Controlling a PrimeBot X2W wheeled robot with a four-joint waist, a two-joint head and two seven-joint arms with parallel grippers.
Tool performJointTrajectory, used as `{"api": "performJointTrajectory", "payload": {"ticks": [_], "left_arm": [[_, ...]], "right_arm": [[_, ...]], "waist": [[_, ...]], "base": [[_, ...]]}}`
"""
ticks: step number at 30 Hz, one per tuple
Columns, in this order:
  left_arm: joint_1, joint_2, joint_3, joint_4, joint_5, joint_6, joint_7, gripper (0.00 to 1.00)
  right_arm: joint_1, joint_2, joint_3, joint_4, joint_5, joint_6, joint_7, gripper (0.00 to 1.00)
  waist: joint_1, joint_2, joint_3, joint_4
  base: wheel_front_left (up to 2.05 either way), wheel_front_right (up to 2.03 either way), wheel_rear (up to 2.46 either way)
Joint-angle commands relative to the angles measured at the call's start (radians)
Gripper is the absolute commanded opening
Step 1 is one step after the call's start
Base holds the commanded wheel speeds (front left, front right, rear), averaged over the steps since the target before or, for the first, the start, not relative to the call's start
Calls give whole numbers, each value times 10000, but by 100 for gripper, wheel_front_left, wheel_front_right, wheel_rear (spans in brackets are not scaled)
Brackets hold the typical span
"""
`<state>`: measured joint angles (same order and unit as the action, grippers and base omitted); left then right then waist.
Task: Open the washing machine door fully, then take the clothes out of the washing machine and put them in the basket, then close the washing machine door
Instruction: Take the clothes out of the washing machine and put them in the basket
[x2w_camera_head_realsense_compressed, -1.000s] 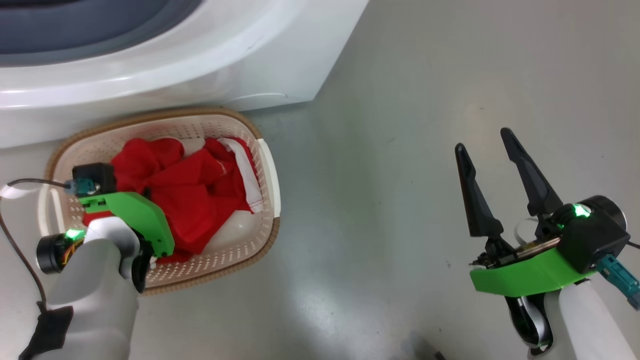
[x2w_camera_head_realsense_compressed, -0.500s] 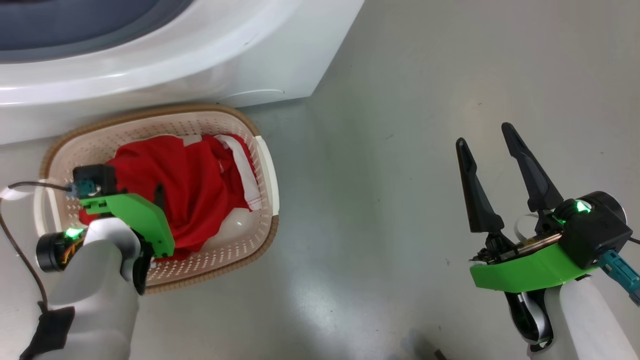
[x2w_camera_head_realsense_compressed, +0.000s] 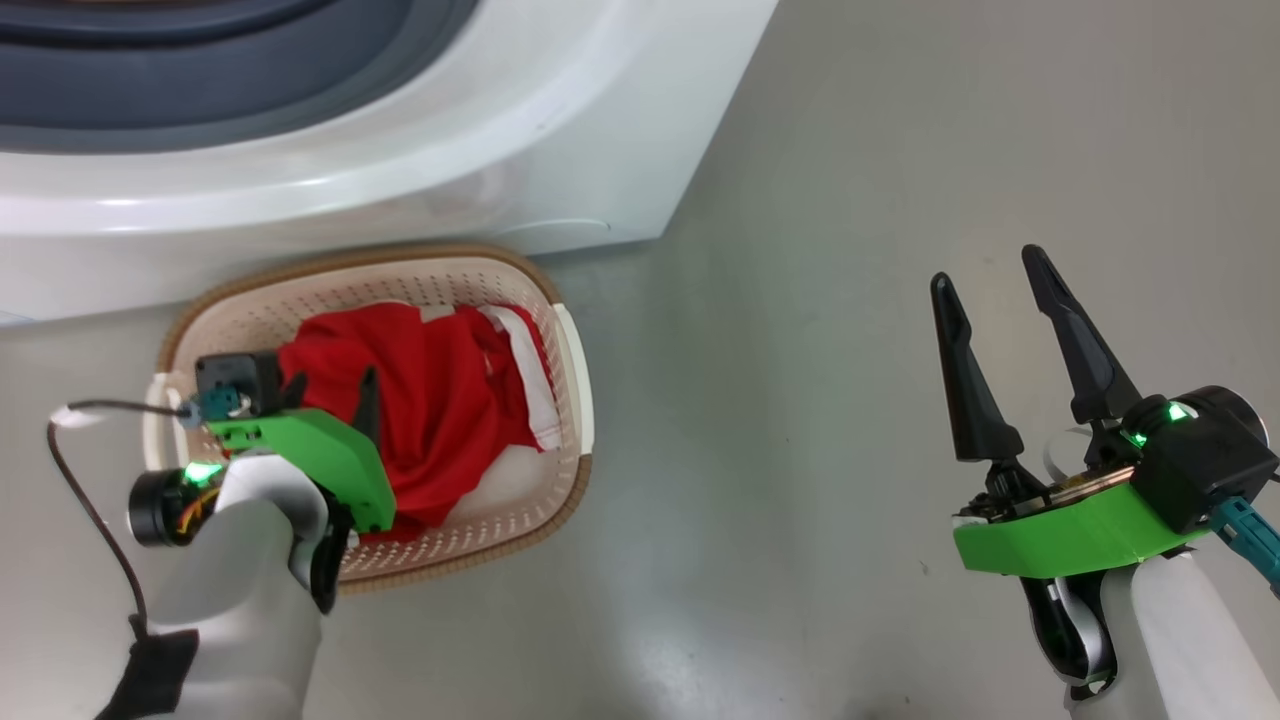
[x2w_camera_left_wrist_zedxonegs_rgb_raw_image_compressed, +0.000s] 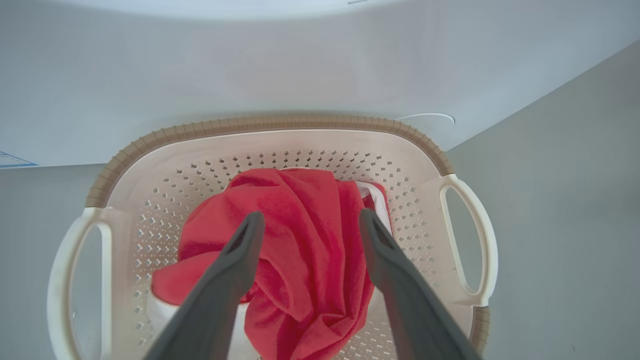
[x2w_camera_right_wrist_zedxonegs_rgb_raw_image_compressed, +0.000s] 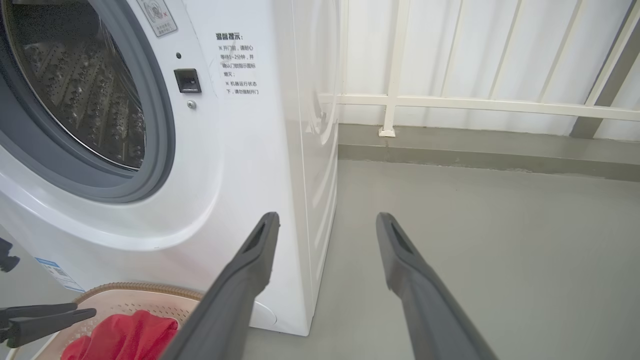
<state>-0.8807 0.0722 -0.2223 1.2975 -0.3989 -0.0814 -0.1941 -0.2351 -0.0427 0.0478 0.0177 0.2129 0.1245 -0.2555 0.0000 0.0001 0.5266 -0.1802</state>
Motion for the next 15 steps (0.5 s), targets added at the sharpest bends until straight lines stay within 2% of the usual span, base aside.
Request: {"api": "performJointTrajectory", "payload": {"ticks": [1, 8, 15], "left_arm": [[333, 248, 156, -169, -68, -97, -227, 100], [894, 33, 289, -896, -176, 359, -655, 100], [1822, -39, 335, -3221, 207, 422, -672, 100]], "right_arm": [[108, -75, 165, -192, -10, 62, -63, 100], [364, -75, 47, -156, -64, 62, -63, 100], [603, -75, -81, -87, -127, 62, -63, 100]], "waist": [[0, -1, -305, 214], [0, -1, -979, 544], [0, -1, -1591, 817]], "base": [[0, 0, 0], [0, 0, 0], [0, 0, 0]]}}
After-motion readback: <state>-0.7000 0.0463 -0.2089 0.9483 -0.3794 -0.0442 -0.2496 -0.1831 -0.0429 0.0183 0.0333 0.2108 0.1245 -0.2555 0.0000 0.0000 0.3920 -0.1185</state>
